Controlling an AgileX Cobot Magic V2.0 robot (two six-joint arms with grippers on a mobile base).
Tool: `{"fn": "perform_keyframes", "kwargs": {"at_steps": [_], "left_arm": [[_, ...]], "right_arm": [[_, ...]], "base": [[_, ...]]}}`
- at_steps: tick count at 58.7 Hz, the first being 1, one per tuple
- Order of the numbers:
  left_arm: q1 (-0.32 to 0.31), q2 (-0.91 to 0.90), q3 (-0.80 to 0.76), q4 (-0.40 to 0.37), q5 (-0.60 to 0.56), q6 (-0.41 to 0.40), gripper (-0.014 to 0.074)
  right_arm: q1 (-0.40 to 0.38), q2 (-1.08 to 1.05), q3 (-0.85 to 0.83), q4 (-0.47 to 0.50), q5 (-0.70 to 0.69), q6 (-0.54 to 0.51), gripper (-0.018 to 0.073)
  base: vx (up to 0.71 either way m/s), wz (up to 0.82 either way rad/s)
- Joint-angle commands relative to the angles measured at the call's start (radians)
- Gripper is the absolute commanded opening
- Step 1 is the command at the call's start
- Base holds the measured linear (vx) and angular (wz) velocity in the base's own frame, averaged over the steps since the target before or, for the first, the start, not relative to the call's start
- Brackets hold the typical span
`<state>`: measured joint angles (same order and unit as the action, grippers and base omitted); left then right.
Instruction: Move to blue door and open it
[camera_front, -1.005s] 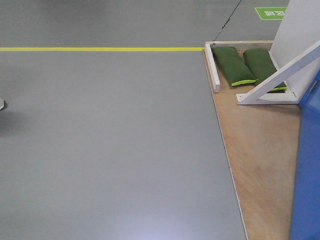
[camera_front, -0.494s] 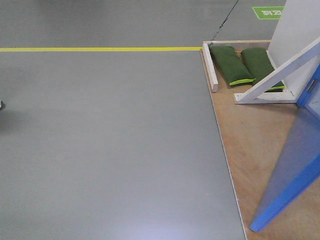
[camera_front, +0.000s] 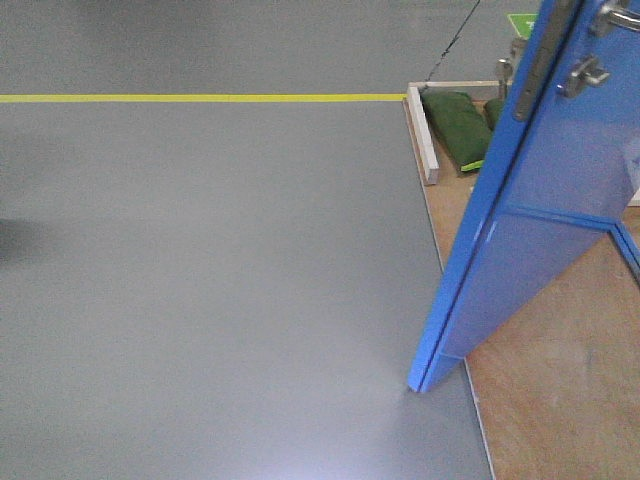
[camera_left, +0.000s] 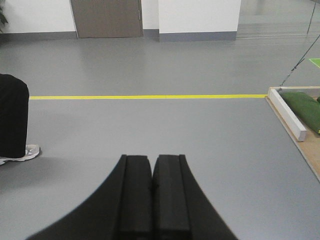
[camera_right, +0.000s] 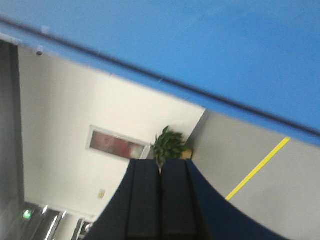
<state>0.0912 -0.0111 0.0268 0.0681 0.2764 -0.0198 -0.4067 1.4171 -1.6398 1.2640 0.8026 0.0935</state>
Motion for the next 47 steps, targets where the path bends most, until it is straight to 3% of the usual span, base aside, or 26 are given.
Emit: {"fn": "perform_keyframes", "kwargs": {"at_steps": [1,11,35,47], "left_arm": [[-0.002,-0.014,-0.027,-0.002,-0.085,-0.007,0.0073],[-0.002,-0.014,-0.027,-0.002,-0.085,-0.007,0.0073],[-0.002,-0.014,-0.027,-0.002,-0.085,-0.007,0.0073],[-0.002,-0.014,-0.027,-0.002,-0.085,-0.007,0.0073]], "right_arm": [[0.006,-0.003,-0.030,0.011,-0.119,-0.012,0.0008],[0.006,0.032,-0.030,-0.001,-0.230,-0.012,0.0008],[0.008,0.094,-0.030,0.000,-0.249,-0.012,0.0008],[0.105,0.106,-0.031,0.001,-0.315,-0.012,0.0008]], "base": [[0.00,0.00],[0.00,0.00],[0.00,0.00],[0.00,0.00]]}}
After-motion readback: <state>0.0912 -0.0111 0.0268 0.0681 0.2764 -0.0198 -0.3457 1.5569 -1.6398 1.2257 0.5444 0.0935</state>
